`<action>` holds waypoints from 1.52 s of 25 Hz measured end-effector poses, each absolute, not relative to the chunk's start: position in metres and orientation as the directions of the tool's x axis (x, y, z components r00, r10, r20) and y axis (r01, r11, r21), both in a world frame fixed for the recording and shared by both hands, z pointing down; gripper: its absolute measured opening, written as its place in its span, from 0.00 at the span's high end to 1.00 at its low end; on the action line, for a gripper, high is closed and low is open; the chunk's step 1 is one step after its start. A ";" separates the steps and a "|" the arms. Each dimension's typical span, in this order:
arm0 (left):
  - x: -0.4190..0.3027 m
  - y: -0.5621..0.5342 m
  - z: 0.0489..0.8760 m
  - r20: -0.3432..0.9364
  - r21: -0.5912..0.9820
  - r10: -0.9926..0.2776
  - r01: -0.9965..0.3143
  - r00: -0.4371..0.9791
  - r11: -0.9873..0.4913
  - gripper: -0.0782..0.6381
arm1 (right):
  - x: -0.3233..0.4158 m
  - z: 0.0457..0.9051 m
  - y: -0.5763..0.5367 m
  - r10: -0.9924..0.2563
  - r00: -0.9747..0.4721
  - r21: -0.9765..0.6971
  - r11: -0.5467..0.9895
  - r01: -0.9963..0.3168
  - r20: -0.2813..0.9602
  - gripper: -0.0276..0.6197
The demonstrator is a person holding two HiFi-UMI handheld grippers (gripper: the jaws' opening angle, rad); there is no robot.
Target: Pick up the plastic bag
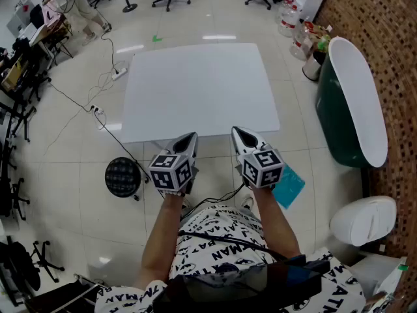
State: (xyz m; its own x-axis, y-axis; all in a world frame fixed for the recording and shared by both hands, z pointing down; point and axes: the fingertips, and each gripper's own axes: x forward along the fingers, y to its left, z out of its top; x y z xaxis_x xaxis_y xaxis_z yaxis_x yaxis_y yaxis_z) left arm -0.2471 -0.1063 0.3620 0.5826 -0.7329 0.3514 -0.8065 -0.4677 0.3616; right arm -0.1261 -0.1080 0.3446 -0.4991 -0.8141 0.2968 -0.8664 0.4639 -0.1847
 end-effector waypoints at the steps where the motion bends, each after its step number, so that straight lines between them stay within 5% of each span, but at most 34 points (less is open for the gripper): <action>1: -0.246 -0.107 0.362 0.352 0.362 -0.731 -0.805 0.585 -0.470 0.89 | -0.123 0.348 -0.109 -0.817 -0.490 -0.187 0.453 -0.871 0.304 0.94; 10: -0.211 -0.100 0.387 0.415 0.372 -0.647 -0.768 0.640 -0.521 0.89 | -0.084 0.384 -0.103 -0.839 -0.420 -0.222 0.361 -0.905 0.347 0.92; 11: -0.203 -0.098 0.392 0.429 0.374 -0.626 -0.759 0.651 -0.533 0.89 | -0.078 0.392 -0.102 -0.836 -0.413 -0.236 0.347 -0.908 0.360 0.81; 14: -0.172 -0.086 0.410 0.473 0.388 -0.544 -0.718 0.693 -0.577 0.89 | -0.052 0.422 -0.089 -0.832 -0.357 -0.253 0.270 -0.929 0.425 0.80; 16: -0.149 -0.072 0.428 0.510 0.400 -0.474 -0.685 0.718 -0.609 0.89 | -0.030 0.454 -0.071 -0.818 -0.314 -0.258 0.210 -0.943 0.482 0.66; 27: 0.018 -0.030 0.572 0.671 0.436 -0.201 -0.599 0.714 -0.671 0.89 | 0.144 0.627 -0.016 -0.683 -0.220 -0.266 0.039 -0.963 0.697 0.49; 38: 0.092 -0.029 0.769 0.820 0.392 -0.082 -0.659 0.567 -0.642 0.89 | 0.199 0.826 -0.003 -0.512 -0.247 -0.280 0.012 -0.960 0.823 0.44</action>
